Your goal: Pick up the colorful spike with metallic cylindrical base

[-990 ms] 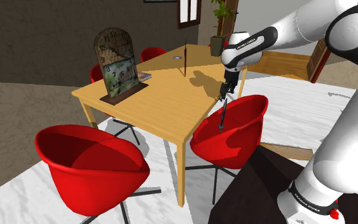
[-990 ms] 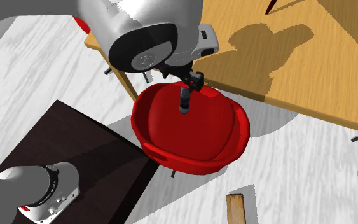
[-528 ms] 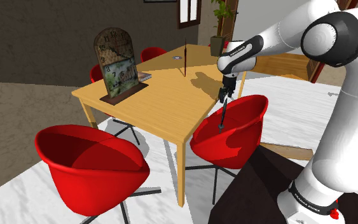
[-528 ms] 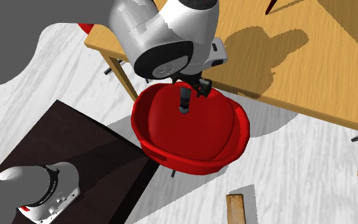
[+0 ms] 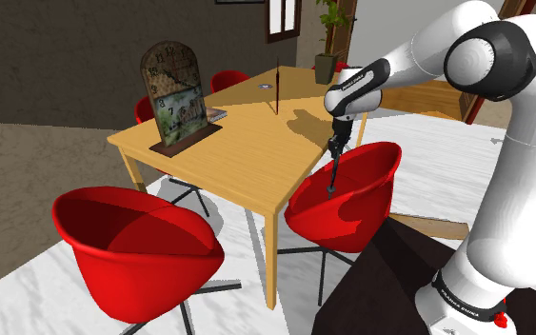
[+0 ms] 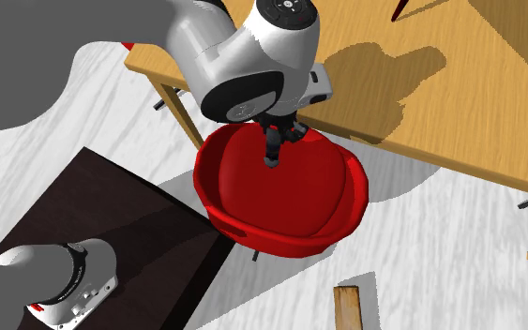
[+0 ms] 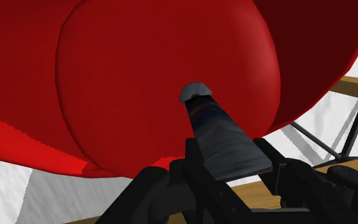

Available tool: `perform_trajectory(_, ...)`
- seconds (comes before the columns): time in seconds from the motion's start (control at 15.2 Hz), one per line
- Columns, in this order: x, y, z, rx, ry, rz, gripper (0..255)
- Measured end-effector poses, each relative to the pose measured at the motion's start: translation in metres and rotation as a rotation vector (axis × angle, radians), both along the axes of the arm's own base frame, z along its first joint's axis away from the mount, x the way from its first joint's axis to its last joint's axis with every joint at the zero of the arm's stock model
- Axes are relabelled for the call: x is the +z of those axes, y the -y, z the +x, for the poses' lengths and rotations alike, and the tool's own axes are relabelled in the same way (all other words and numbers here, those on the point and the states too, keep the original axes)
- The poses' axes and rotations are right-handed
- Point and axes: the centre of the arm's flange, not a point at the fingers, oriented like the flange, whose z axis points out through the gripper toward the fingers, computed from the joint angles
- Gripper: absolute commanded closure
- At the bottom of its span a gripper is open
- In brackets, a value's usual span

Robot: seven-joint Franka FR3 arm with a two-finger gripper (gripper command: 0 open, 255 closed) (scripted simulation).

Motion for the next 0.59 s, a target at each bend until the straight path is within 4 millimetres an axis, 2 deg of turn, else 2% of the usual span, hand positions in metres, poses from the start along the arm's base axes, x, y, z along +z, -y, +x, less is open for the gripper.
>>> perform_trajectory(0.4, 0.0, 0.0, 0.0, 0.0, 0.0, 0.0, 255)
perform_trajectory(0.59, 0.011, 0.0, 0.0, 0.0, -0.001, 0.0, 255)
